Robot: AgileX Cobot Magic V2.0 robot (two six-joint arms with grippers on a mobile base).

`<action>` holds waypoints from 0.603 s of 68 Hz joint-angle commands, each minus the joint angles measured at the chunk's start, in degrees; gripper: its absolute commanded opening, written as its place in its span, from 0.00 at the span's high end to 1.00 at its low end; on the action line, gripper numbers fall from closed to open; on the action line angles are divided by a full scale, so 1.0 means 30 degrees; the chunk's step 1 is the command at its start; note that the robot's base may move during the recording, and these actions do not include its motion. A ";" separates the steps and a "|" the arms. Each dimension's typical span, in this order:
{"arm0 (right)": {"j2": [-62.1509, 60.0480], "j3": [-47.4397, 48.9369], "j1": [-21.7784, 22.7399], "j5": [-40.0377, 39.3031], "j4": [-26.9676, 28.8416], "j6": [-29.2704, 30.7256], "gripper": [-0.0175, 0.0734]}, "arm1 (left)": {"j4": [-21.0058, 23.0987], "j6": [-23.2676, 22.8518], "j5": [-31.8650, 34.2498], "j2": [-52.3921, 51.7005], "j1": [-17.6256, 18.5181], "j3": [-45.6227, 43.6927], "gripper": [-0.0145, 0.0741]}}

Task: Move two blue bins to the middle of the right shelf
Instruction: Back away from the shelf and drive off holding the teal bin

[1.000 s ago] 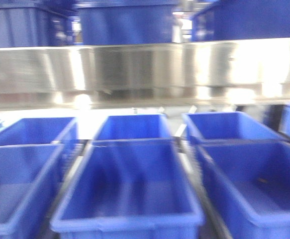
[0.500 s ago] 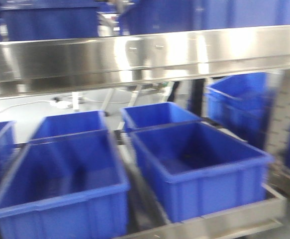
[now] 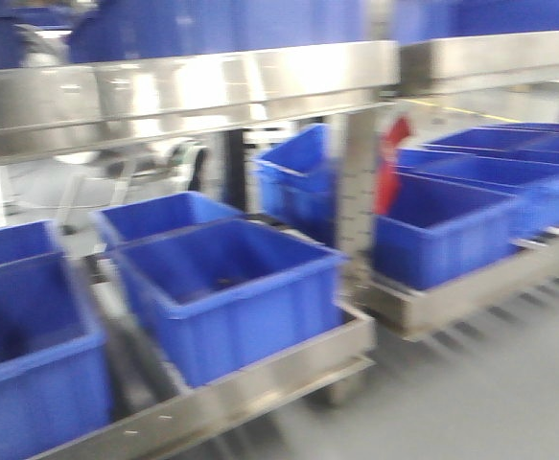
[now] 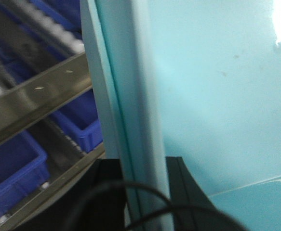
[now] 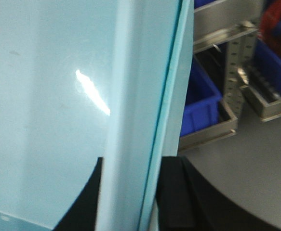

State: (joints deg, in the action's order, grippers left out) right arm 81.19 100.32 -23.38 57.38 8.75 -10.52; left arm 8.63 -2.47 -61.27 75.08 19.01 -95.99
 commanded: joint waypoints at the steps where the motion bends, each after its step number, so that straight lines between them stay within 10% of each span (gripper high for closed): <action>1: -0.0386 0.0339 0.0103 -0.1863 -0.0187 0.0159 0.98 | 0.0450 0.0341 0.0924 -0.0357 -0.0015 -0.0257 0.96; 41: -0.0386 0.0339 0.0103 -0.1863 -0.0187 0.0159 0.98 | 0.0450 0.0341 0.0924 -0.0357 -0.0015 -0.0257 0.96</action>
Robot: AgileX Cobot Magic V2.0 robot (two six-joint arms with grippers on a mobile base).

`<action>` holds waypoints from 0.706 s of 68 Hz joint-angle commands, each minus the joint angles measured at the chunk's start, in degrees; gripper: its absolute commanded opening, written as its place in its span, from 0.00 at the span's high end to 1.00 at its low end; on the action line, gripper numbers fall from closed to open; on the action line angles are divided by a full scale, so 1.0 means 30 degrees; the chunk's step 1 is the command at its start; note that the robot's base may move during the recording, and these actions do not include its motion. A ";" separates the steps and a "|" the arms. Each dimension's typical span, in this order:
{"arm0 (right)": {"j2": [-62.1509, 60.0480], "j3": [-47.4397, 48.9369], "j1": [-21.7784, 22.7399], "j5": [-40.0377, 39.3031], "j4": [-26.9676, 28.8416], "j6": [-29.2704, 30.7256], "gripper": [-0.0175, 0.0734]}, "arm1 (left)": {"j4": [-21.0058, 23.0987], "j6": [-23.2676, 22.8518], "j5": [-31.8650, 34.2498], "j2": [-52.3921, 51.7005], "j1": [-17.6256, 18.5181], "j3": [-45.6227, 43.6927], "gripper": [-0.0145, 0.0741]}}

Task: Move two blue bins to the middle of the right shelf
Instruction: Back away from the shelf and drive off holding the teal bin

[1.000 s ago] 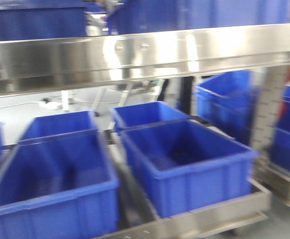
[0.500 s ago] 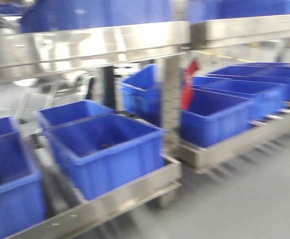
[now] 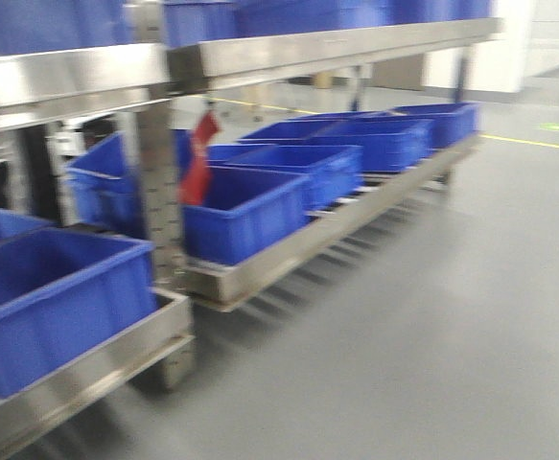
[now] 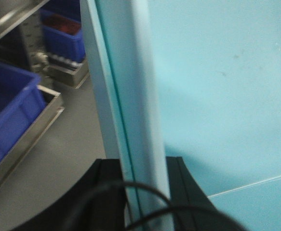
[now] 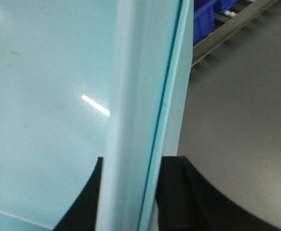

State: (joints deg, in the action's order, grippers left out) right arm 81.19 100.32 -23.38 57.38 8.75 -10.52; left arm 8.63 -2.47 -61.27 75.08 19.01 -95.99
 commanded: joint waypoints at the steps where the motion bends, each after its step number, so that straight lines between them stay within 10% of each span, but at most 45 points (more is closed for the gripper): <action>1: -0.0386 0.0339 0.0103 -0.1863 -0.0187 0.0159 0.98 | 0.0450 0.0341 0.0924 -0.0357 -0.0015 -0.0257 0.96; 48: -0.0386 0.0339 0.0103 -0.1863 -0.0187 0.0159 0.98 | 0.0450 0.0341 0.0924 -0.0357 -0.0015 -0.0257 0.96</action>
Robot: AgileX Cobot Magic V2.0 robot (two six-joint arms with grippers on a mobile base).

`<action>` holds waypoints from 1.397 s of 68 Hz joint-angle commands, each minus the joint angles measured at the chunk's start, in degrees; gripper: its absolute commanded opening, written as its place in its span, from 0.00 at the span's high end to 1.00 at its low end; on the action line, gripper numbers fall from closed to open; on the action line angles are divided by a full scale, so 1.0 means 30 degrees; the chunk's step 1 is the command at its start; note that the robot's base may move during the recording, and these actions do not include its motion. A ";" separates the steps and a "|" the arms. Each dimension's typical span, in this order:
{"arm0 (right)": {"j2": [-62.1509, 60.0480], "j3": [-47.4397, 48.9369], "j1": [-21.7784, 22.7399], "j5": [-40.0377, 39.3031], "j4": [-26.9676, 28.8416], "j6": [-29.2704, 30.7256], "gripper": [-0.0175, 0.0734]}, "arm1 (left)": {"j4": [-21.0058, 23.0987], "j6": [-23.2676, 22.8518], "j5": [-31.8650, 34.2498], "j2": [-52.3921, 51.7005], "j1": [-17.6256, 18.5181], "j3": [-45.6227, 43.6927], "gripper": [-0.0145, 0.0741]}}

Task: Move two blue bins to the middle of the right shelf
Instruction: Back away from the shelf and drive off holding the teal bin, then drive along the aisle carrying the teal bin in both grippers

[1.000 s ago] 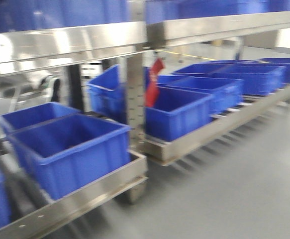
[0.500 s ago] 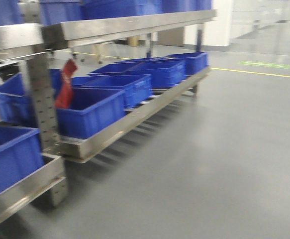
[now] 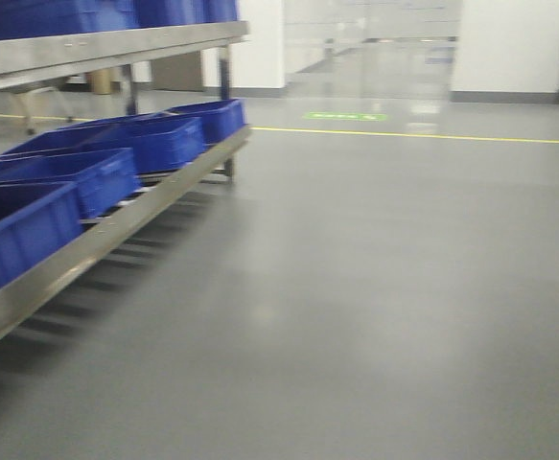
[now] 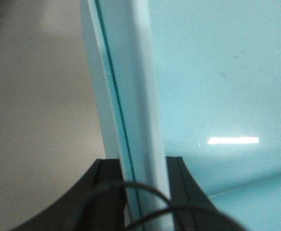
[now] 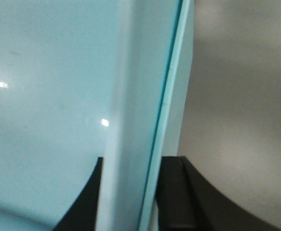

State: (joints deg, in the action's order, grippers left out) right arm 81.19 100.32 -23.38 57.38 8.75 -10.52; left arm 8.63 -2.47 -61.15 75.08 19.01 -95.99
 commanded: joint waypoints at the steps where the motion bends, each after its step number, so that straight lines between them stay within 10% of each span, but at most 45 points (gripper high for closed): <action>1: -0.0386 0.0339 0.0103 -0.1863 -0.0187 0.0159 0.98 | 0.0450 0.0341 0.0884 -0.0357 -0.0015 -0.0257 0.96; 95: -0.0386 0.0339 0.0103 -0.1863 -0.0187 0.0159 0.98 | 0.0450 0.0341 0.0884 -0.0357 -0.0015 -0.0257 0.96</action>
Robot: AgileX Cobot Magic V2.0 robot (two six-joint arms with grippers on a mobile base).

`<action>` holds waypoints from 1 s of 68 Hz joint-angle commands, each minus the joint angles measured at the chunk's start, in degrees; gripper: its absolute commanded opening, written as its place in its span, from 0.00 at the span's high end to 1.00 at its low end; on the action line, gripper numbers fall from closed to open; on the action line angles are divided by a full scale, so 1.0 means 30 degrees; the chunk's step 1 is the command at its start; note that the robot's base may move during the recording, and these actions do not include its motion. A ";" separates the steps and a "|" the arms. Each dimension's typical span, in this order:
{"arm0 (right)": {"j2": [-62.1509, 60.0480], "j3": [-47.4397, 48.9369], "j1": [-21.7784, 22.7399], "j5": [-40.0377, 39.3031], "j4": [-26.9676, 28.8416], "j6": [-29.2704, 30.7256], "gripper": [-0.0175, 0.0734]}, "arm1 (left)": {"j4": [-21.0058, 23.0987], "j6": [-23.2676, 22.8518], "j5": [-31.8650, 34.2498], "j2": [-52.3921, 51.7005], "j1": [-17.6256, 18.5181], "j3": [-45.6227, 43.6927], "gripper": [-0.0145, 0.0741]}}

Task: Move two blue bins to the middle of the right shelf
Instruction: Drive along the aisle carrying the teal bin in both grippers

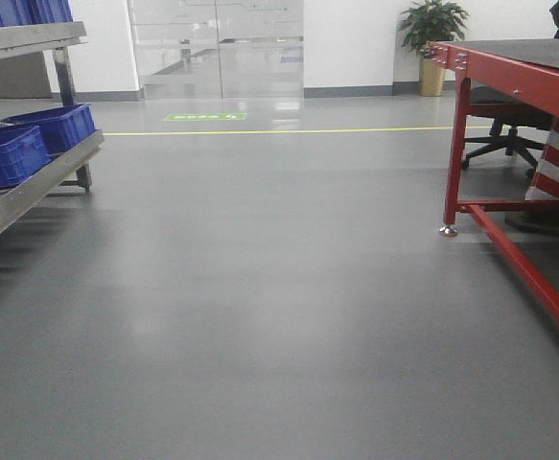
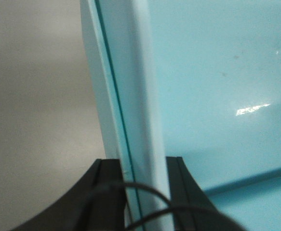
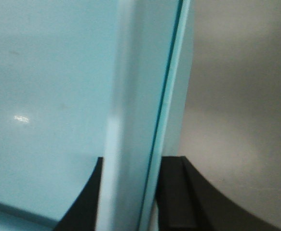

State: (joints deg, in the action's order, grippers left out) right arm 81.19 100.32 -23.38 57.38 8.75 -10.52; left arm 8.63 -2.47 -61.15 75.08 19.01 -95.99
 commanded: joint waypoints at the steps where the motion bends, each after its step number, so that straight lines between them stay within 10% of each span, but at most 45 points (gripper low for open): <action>1: -0.0386 0.0339 0.0103 -0.1863 -0.0187 0.0159 0.98 | 0.0450 0.0341 0.0884 -0.0357 -0.0015 -0.0257 0.96; 68: -0.0386 0.0339 0.0103 -0.1863 -0.0187 0.0159 0.98 | 0.0450 0.0341 0.0884 -0.0357 -0.0015 -0.0257 0.96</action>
State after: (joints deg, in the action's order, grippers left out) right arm 81.19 100.32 -23.38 57.38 8.75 -10.52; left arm 8.63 -2.47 -61.15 75.08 19.01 -95.99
